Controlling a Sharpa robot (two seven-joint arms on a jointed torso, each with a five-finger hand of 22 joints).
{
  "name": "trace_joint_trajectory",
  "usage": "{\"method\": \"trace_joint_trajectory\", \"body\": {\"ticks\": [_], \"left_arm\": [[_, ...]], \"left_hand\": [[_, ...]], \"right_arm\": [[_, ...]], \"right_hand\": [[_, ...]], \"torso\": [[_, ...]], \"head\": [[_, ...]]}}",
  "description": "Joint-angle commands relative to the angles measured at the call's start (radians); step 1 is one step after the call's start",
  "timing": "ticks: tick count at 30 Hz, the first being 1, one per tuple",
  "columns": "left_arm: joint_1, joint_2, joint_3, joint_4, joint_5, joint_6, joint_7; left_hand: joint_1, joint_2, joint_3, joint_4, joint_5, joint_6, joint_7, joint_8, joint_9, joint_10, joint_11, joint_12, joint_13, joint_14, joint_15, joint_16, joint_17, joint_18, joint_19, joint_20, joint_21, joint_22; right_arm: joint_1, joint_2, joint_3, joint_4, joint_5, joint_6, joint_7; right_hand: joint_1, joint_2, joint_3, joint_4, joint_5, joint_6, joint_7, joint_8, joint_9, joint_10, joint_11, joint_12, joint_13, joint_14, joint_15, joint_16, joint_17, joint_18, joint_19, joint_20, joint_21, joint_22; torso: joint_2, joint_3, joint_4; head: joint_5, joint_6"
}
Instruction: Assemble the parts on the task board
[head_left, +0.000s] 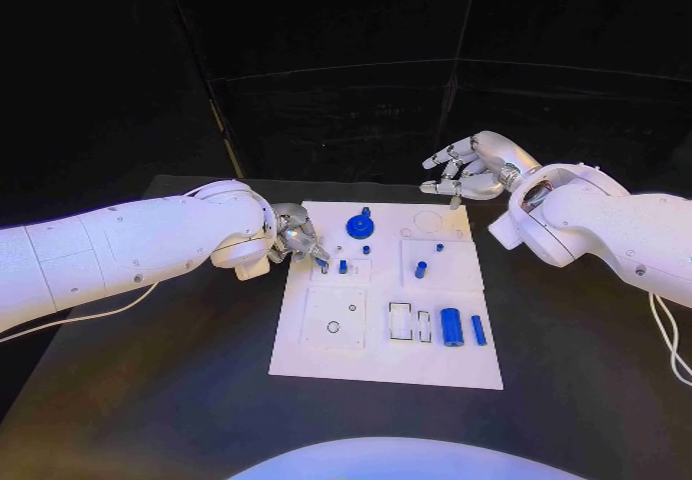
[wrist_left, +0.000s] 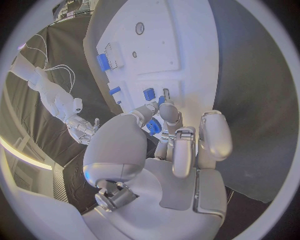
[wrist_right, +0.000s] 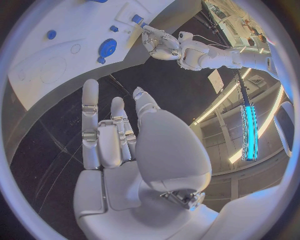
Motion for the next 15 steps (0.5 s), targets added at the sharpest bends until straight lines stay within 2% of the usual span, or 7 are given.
{"method": "trace_joint_trajectory", "body": {"ticks": [1,7,11,15], "left_arm": [[0.0,0.001,0.0,0.001,-0.029,-0.003,-0.019],[-0.003,0.006,-0.001,-0.002,-0.033,0.0,-0.026],[-0.005,0.008,-0.001,-0.003,-0.034,0.001,-0.029],[-0.006,0.01,-0.001,-0.003,-0.035,0.001,-0.031]], "left_hand": [[0.006,0.008,0.131,-0.123,0.006,0.002,-0.006,0.001,0.0,0.007,0.001,-0.003,-0.001,0.101,-0.004,-0.003,0.244,-0.003,0.005,-0.001,0.004,0.001],[0.006,0.007,0.132,-0.123,0.006,0.003,-0.006,0.001,0.0,0.007,0.001,-0.005,-0.004,0.101,-0.004,-0.004,0.243,-0.002,0.003,-0.002,0.001,-0.002],[0.006,0.007,0.132,-0.123,0.006,0.003,-0.006,0.001,0.0,0.007,0.001,-0.005,-0.004,0.101,-0.004,-0.004,0.243,-0.002,0.003,-0.002,0.001,-0.002],[0.004,0.006,0.133,-0.123,0.007,0.002,-0.006,0.002,0.0,0.007,0.001,-0.006,-0.004,0.101,-0.004,-0.004,0.243,-0.001,0.003,-0.002,-0.001,-0.003]], "right_arm": [[0.002,0.003,0.001,0.0,0.003,0.004,0.01],[0.002,0.005,0.001,-0.001,0.003,0.003,0.012],[0.002,0.005,0.001,-0.002,0.004,0.0,0.016],[0.002,0.006,0.001,-0.003,0.011,-0.007,0.026]], "right_hand": [[0.009,-0.002,-0.001,0.006,0.004,-0.008,-0.002,0.005,0.0,-0.008,0.0,0.006,-0.001,0.0,0.004,-0.001,0.001,0.005,0.008,0.0,-0.005,-0.001],[0.009,-0.002,-0.001,0.006,0.004,-0.008,-0.002,0.005,0.0,-0.008,0.0,0.006,-0.001,0.0,0.004,-0.001,0.001,0.005,0.008,0.0,-0.005,-0.001],[0.01,-0.001,-0.001,0.007,0.005,-0.008,-0.002,0.005,0.0,-0.008,0.0,0.006,-0.002,-0.001,0.004,-0.004,-0.004,0.005,0.009,0.0,-0.006,-0.002],[0.017,0.001,0.002,0.012,0.007,0.002,-0.003,0.018,0.003,-0.026,0.0,-0.004,-0.014,-0.012,0.006,-0.019,-0.023,0.005,0.002,0.0,-0.022,-0.01]], "torso": [[0.0,-0.0004,0.0005],[0.0,-0.0013,-0.0004],[0.0,-0.0006,-0.0001],[0.0,-0.0004,0.0006]], "head": [[0.001,-0.001],[0.001,0.0],[0.001,-0.001],[0.001,-0.001]]}}
